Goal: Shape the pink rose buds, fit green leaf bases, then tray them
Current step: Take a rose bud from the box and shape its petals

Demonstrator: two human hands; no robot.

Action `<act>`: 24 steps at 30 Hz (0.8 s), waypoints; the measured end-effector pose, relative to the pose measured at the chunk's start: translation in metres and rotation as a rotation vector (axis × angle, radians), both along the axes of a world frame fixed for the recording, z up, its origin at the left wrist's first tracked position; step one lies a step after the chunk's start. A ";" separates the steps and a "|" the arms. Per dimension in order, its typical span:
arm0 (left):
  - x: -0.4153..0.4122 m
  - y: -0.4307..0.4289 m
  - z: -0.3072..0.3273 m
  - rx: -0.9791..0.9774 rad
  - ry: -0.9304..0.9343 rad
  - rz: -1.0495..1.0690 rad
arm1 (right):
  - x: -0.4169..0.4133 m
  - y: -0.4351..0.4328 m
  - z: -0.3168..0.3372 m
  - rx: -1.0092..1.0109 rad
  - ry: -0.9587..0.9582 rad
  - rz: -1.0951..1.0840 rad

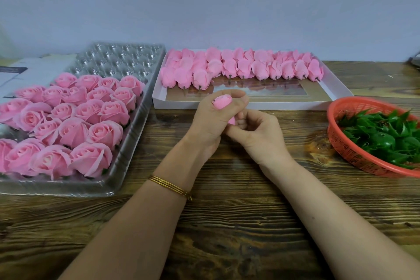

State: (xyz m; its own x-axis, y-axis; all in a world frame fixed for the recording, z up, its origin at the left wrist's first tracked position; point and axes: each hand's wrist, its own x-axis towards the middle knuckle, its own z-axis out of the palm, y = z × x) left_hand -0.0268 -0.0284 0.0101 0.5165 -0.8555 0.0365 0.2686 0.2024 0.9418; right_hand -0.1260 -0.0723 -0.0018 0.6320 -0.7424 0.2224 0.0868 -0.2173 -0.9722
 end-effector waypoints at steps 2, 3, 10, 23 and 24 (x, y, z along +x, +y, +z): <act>0.001 0.001 0.001 0.006 -0.015 -0.019 | -0.001 0.000 0.003 0.051 0.002 0.051; 0.001 0.001 0.001 0.009 -0.019 -0.029 | -0.002 0.000 0.004 0.083 0.013 0.072; 0.001 0.000 0.001 0.011 0.009 0.017 | 0.000 0.000 0.002 0.147 0.058 0.060; 0.004 0.000 -0.002 -0.001 0.004 -0.070 | -0.002 0.000 0.002 0.097 0.034 0.036; 0.005 0.000 -0.002 0.003 -0.003 -0.086 | -0.003 0.000 0.004 0.136 0.037 0.060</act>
